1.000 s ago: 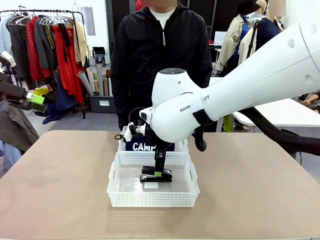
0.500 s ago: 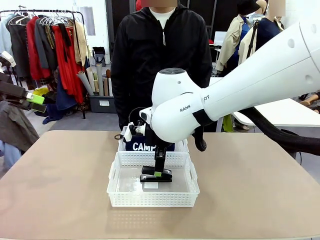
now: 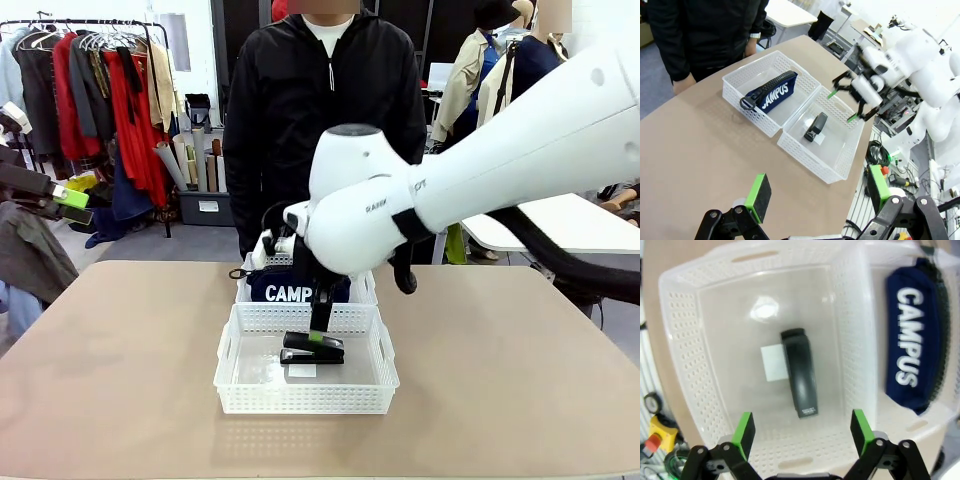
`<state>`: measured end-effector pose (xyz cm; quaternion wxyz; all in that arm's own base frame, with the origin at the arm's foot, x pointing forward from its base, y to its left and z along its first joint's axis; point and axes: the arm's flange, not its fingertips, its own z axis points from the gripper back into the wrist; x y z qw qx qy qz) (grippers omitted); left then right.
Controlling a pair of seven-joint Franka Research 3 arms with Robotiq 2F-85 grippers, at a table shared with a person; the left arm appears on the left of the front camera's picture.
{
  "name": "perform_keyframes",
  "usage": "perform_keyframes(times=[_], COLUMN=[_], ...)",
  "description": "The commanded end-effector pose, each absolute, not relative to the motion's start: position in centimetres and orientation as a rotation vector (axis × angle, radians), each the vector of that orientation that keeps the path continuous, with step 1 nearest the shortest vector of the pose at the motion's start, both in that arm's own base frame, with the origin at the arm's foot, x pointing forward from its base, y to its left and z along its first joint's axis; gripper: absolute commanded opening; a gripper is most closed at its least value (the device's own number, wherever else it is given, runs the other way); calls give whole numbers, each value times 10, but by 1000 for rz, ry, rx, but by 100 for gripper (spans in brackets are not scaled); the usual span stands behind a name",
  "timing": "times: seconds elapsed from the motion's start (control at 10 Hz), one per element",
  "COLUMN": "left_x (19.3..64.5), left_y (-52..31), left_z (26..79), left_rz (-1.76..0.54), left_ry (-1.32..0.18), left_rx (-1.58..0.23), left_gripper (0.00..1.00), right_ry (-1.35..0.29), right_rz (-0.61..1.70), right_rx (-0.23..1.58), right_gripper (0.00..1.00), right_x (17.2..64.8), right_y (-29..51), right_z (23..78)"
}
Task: Distribute items into two baskets.
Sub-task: Place the picked Stapler into the Organizing basket as instructed by the person.
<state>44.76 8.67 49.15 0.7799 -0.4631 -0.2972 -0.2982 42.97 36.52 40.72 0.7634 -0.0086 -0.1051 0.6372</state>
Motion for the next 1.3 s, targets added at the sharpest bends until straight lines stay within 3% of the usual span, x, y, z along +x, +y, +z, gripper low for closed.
perform_keyframes(times=[0.0, 0.3, 0.6, 0.9, 1.2], left_x=[446, 446, 446, 446, 446], left_y=[87, 87, 87, 87, 87], left_z=[492, 492, 492, 492, 492], left_rz=[-644, -644, -644, -644, -644], left_ry=[-644, -644, -644, -644, -644], left_rx=[-999, -999, -999, -999, -999], left_gripper=[100, 100, 100, 100, 100], right_ry=[-322, -470, -494, -505, -663], right_rz=[1338, 1272, 1159, 1019, 1020], right_rx=[38, 156, 205, 172, 215], right_gripper=[100, 100, 100, 100, 100], right_x=[408, 375, 360, 351, 323], right_y=[317, 252, 132, 47, 10], right_z=[453, 508, 543, 550, 542])
